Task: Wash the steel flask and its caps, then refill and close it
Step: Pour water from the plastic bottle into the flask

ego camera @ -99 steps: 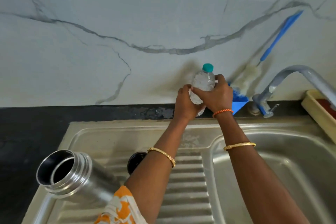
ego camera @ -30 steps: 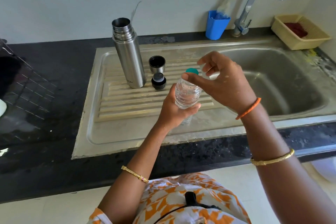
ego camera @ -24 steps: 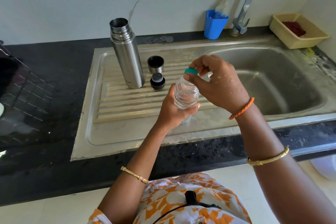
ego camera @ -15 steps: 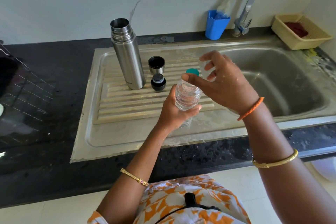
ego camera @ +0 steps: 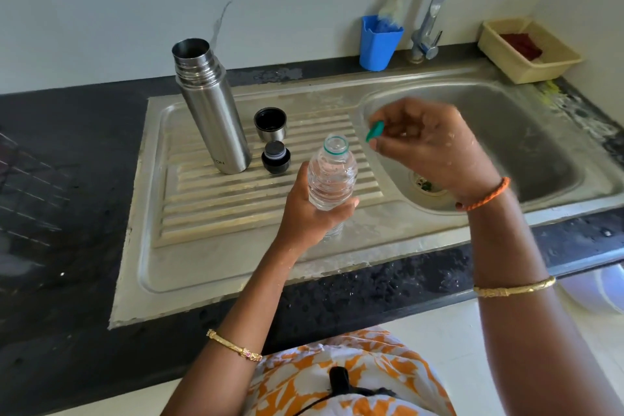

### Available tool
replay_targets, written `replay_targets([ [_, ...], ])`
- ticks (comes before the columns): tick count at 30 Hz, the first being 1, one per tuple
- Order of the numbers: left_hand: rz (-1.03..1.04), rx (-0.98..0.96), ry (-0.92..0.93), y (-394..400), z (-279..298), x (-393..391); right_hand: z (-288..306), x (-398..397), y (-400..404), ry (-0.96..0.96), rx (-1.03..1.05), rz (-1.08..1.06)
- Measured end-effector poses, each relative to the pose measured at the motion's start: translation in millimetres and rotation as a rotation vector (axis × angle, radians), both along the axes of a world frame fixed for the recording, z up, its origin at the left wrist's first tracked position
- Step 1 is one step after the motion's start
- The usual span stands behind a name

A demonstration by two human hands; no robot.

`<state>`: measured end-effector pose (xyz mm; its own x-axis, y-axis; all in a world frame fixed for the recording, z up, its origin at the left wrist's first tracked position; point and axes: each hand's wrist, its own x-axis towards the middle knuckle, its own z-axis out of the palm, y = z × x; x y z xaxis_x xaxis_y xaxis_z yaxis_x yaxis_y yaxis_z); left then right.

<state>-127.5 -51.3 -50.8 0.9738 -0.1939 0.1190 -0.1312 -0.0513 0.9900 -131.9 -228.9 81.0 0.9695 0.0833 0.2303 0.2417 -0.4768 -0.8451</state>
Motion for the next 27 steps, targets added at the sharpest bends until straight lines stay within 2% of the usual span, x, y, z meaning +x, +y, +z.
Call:
replay_targets([
  [2, 0.008, -0.02, -0.002, -0.2, 1.4, 0.6, -35.6, -6.9, -7.8, 0.068, 0.011, -0.09],
  [6, 0.011, -0.023, -0.009, -1.6, -1.4, 5.7, -99.9, -27.4, -12.8, 0.122, -0.212, -0.241],
  [9, 0.017, -0.018, -0.003, -1.3, -2.8, 5.9, -127.6, -38.3, -11.5, 0.109, -0.281, -0.306],
  [13, 0.015, -0.003, -0.02, -2.0, -1.3, 3.9, -145.4, -46.7, -13.1, 0.185, -0.305, -0.366],
  [20, 0.009, 0.025, -0.032, -3.2, 0.5, -0.6, -157.8, -50.2, -17.6, 0.262, -0.254, -0.353],
  [22, 0.014, 0.026, -0.037, -3.1, 1.7, -1.3, -149.5, -49.2, -18.3, 0.265, -0.166, -0.373],
  [25, 0.013, 0.028, -0.041, -2.5, 2.6, -0.3, -124.5, -44.5, -17.2, 0.168, 0.001, -0.406],
  [27, 0.009, 0.025, -0.03, -2.9, 2.1, -1.2, -104.7, -43.0, -11.4, 0.161, 0.11, -0.312],
])
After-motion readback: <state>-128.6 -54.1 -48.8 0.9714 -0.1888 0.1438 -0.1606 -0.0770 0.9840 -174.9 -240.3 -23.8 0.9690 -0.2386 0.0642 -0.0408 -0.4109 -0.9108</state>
